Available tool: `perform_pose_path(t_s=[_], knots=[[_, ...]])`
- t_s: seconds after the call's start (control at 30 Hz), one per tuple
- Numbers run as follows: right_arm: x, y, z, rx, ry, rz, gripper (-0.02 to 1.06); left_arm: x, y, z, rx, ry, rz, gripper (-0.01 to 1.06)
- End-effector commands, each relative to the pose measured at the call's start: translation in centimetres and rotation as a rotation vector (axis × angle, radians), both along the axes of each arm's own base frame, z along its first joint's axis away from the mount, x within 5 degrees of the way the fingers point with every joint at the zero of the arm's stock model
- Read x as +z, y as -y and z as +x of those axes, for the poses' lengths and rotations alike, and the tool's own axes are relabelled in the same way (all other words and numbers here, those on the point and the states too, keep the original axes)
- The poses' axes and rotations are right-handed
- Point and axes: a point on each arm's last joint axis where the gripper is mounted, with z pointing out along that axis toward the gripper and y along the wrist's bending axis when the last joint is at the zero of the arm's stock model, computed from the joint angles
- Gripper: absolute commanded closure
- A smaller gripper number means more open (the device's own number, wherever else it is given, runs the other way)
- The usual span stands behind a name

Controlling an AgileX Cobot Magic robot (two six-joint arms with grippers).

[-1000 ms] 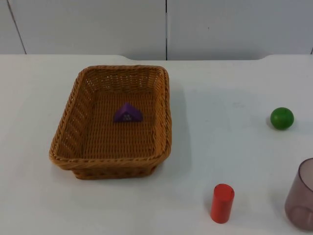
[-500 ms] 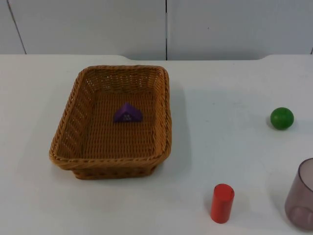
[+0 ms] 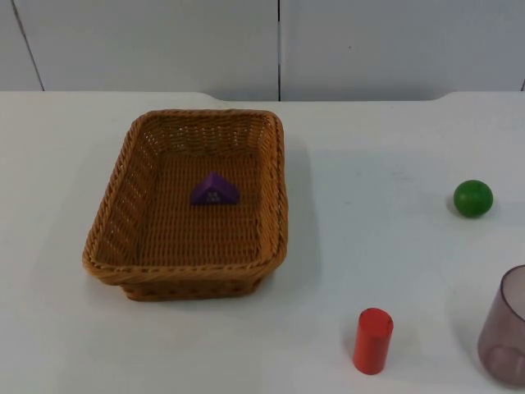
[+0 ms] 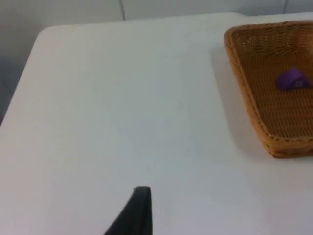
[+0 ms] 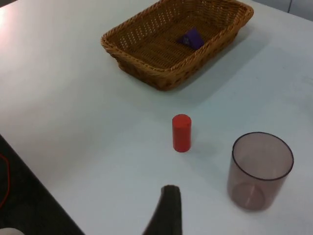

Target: Pick up the basket with the left hand and place the triangular block into the basket with the right hand.

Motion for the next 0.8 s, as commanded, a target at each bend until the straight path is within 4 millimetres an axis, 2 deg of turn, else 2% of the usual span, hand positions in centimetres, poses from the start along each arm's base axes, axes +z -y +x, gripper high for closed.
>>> perform_pose_path(t_s=[0.0,0.33,0.4,0.43,0.53,0.77], knots=[[0.00,0.02,-0.02,0.006,0.006,0.002,0.33,-0.22,-0.08,0.11,0.013,0.002,-0.013,0.00],[-0.01,-0.01,-0.04,0.012,0.008,-0.001,0.32,-0.30,-0.03,0.17,0.008,0.001,-0.016,0.00],[-0.01,-0.01,-0.04,0.012,0.008,-0.001,0.25,-0.30,-0.03,0.17,0.008,0.001,-0.016,0.00],[-0.01,-0.01,-0.04,0.012,0.008,-0.001,0.25,-0.30,-0.03,0.17,0.008,0.001,-0.016,0.00],[-0.01,-0.01,-0.04,0.015,0.012,-0.005,0.01,-0.30,-0.03,0.17,0.008,0.001,-0.016,0.00],[-0.01,-0.01,-0.04,0.015,0.012,-0.005,-0.01,-0.30,-0.03,0.17,0.005,0.001,-0.011,0.00]])
